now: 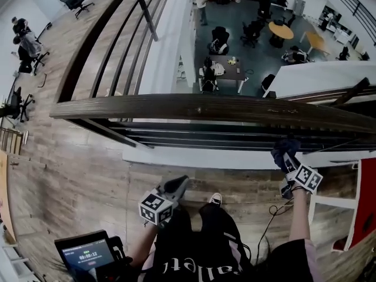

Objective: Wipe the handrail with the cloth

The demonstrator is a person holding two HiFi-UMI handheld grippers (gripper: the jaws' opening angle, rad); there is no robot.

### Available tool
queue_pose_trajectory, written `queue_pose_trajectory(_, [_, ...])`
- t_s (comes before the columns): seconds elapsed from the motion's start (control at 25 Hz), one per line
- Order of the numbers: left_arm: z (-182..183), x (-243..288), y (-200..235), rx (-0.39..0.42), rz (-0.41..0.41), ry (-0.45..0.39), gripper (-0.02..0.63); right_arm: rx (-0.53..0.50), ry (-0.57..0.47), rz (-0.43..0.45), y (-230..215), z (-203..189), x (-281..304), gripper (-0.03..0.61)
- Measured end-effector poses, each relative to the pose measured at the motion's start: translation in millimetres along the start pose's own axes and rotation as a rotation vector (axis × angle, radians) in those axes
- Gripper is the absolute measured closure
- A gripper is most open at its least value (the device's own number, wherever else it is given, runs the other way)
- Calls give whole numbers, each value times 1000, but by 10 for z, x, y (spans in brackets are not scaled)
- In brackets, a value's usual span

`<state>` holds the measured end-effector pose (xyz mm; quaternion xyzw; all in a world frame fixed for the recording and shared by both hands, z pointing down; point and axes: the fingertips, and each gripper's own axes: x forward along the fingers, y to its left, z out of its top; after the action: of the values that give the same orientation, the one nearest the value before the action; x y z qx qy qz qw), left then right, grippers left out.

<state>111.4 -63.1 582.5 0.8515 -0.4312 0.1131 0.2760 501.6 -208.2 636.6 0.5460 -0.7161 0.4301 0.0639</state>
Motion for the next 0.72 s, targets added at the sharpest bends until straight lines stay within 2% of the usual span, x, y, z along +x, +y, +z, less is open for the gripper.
queue_pose_trajectory(0.12, [-63,-313,309,-2,18,12,609,8,30,44,575,-407,135,476])
queue_pose_trajectory(0.32, [-58,-1127,1130,-43,31,-28,609,-18,77,97,1891,-1151,589,474])
queue_pose_trajectory(0.44, [-142,-1335,1326,-37,53,-32,609,-25,101,135,2285,-1379,761,474])
queue_pose_trajectory(0.6, [-319,-1798,2007,-22,69,-11,609,-54,154,191,3164,-1922,1270,474])
queue_pose_trajectory(0.72, [-339,-1986,2290,-32,109,-11,609,-95,217,241,3611,-2243,1544,474])
